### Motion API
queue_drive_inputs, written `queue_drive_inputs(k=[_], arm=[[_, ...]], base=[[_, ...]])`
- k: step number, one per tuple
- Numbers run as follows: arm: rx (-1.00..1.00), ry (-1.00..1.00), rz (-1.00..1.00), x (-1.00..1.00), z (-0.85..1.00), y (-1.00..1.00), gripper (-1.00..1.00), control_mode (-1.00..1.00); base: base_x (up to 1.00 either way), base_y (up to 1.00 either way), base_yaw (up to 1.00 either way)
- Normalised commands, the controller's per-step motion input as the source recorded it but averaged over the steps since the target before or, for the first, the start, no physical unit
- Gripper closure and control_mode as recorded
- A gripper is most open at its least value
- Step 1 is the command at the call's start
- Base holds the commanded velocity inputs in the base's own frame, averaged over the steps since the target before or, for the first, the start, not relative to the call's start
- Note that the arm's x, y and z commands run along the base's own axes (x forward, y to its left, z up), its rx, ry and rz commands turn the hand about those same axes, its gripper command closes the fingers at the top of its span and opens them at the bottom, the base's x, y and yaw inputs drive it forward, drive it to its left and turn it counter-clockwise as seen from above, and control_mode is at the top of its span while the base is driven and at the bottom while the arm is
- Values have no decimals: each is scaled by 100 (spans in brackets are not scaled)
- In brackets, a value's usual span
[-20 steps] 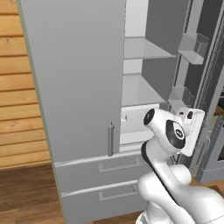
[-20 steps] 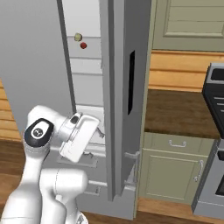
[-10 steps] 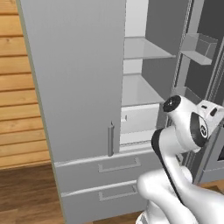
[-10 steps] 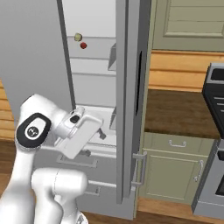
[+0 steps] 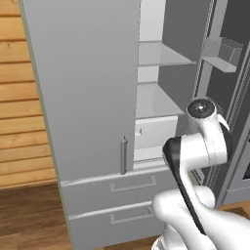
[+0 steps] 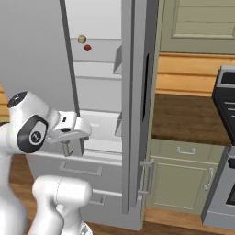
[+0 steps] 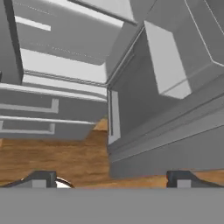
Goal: Take the strawberry from the fridge and place it on top of the pancake, located on the dining counter.
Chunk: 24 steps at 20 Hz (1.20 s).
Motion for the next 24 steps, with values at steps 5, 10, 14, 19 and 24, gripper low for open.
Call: queue_drive_inputs(k=[5, 10, 14, 19, 24], arm=[[77, -35, 0, 100, -54, 82, -100, -100], [26, -9, 19, 79, 7, 76, -100, -100], [-10, 8, 4, 40, 19, 71, -100, -100], [-12, 15, 0, 59, -16, 55, -100, -100], [-10, 0, -1, 70, -23, 25, -100, -100]], base=[[0, 0, 0], [0, 0, 0], [0, 0, 0], [0, 0, 0], [0, 0, 0]])
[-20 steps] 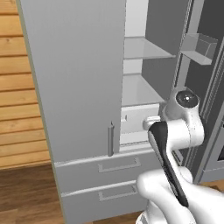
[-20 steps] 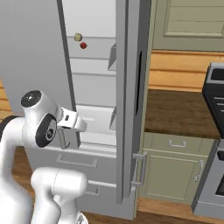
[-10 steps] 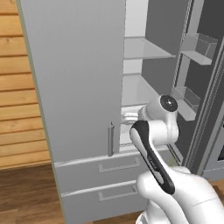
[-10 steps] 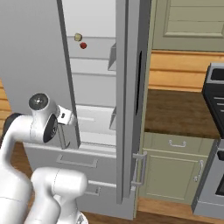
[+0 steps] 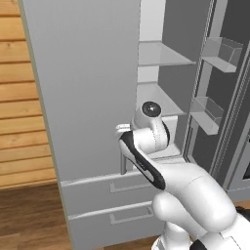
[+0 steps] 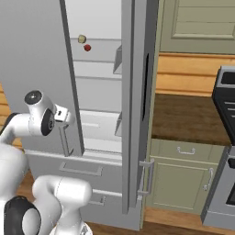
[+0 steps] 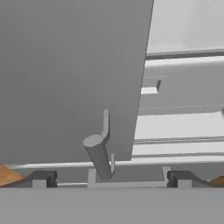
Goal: Take the strawberry from the fridge and place it on top of the pancake, located on the dining counter.
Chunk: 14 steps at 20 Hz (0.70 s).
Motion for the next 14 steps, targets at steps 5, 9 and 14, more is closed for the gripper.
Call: queue_drive_inputs(k=[5, 9, 14], arm=[[-7, 3, 0, 12, -23, 1, -100, -100], [-9, 7, -1, 5, -39, 7, -100, -100], [-3, 0, 0, 10, -19, 3, -100, -100]], base=[[0, 0, 0], [0, 0, 0], [0, 0, 0]])
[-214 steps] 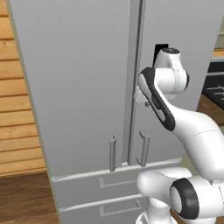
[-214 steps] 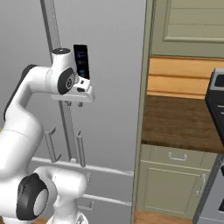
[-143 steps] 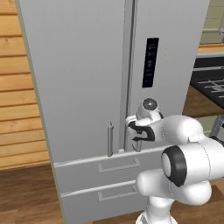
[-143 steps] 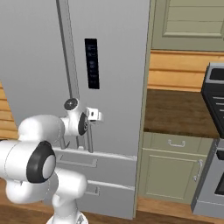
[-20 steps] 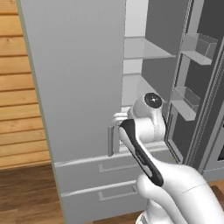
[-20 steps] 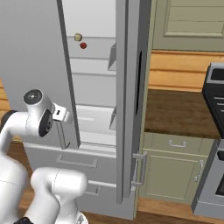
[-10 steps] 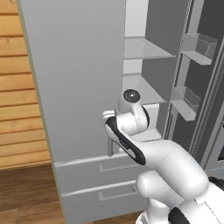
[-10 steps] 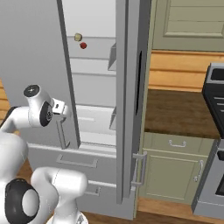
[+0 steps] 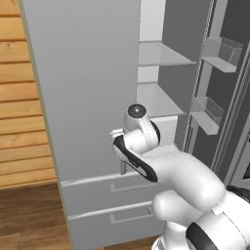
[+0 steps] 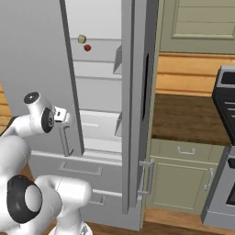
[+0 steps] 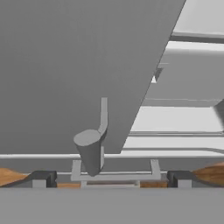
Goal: Take the strawberry from the fridge and place it on top of the pancake, located on the dining counter.
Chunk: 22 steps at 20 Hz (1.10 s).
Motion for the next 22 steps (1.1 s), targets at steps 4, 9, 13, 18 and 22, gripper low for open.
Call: queue_drive_inputs(k=[4, 9, 13, 18, 22], arm=[[0, 0, 0, 20, -18, 1, -100, -100], [0, 0, 0, 17, -22, 5, -100, -100], [0, 0, -1, 24, -16, 14, -100, -100], [0, 0, 0, 21, -9, 3, -100, -100], [0, 0, 0, 21, -26, 0, -100, -100]], base=[[0, 0, 0], [0, 0, 0], [0, 0, 0], [0, 0, 0], [0, 0, 0]])
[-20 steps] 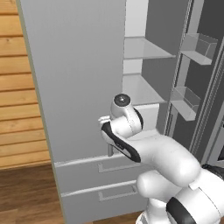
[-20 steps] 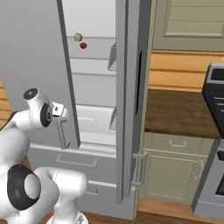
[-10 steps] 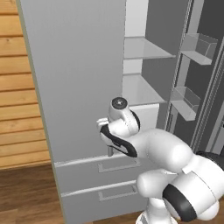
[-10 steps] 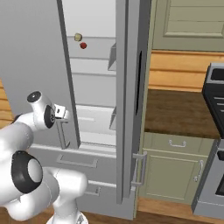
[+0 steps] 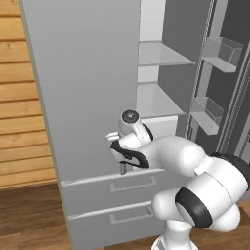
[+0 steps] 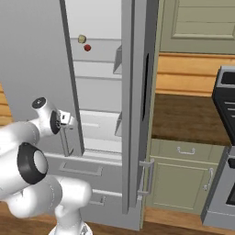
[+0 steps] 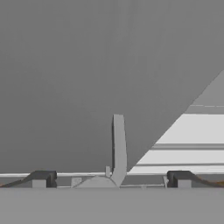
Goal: Take the strawberry from the fridge and place it on top of the pancake, located on the dining counter.
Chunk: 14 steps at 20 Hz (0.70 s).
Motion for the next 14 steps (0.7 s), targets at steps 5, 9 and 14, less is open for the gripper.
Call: queue_drive_inputs(k=[5, 9, 14], arm=[[0, 0, 0, 25, -24, 4, -100, -100], [0, 0, 0, 16, -9, 8, -100, -100], [0, 0, 0, 1, -7, 10, 100, -100]], base=[[0, 0, 0], [0, 0, 0], [0, 0, 0]])
